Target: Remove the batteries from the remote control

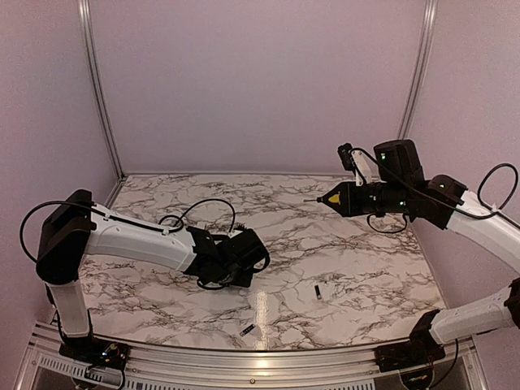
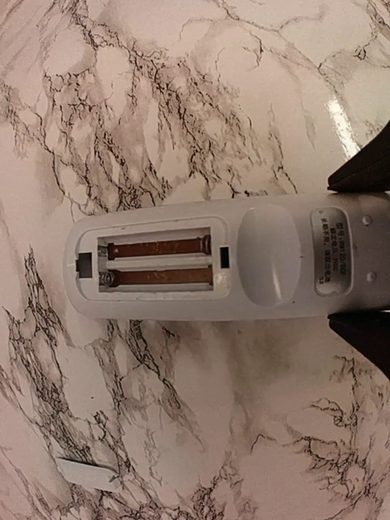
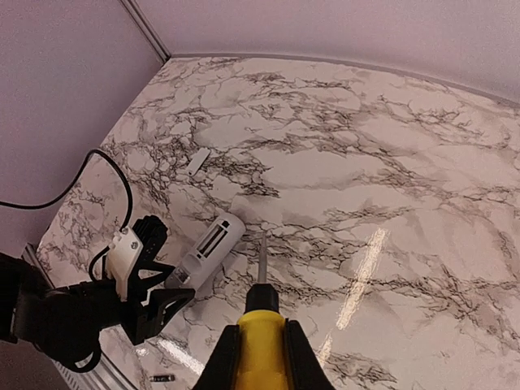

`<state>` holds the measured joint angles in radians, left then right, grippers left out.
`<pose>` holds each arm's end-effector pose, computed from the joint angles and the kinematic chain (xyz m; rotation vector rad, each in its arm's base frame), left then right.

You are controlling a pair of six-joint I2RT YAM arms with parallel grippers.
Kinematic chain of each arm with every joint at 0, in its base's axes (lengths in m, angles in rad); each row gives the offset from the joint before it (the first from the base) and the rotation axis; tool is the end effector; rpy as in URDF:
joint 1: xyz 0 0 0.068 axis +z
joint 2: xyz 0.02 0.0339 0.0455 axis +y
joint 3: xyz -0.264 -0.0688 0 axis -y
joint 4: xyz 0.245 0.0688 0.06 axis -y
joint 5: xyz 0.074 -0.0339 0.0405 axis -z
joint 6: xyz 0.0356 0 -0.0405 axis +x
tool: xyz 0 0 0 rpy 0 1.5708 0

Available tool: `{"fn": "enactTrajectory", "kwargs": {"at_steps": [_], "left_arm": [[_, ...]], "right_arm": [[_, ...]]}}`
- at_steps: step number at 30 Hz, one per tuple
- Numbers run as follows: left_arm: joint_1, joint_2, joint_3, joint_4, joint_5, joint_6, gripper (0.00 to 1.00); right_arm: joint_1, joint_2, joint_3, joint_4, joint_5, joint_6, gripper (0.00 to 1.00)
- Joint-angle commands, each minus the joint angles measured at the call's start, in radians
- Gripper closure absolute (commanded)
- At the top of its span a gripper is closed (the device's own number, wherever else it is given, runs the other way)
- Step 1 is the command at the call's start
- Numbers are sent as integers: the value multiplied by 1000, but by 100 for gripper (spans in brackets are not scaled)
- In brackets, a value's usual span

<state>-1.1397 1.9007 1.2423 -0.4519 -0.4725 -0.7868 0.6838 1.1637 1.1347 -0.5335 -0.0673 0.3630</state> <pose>0.1748 -0.3412 0.1661 0.2994 2.4815 -0.1373 0.1960 0.1628 0.3504 -0.3935 2.1753 0.6739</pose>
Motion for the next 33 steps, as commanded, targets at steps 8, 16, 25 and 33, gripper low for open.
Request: {"fn": "enactTrajectory", "kwargs": {"at_steps": [8,16,25,33], "left_arm": [[32,90,7,-31,144,-108,100],[35,110,13,-18,178,-112,71],[35,35,-41,28,173,-111,23],[35,-71,-56,36,138,-80,1]], "right_arm": [[-8,-64,-32,-21,48,97,100],[-7,-62,-18,-22,46,102,100],[-8,-71,-27,-11,47,111,100],[-7,-71,-25,27,51,118,100]]}}
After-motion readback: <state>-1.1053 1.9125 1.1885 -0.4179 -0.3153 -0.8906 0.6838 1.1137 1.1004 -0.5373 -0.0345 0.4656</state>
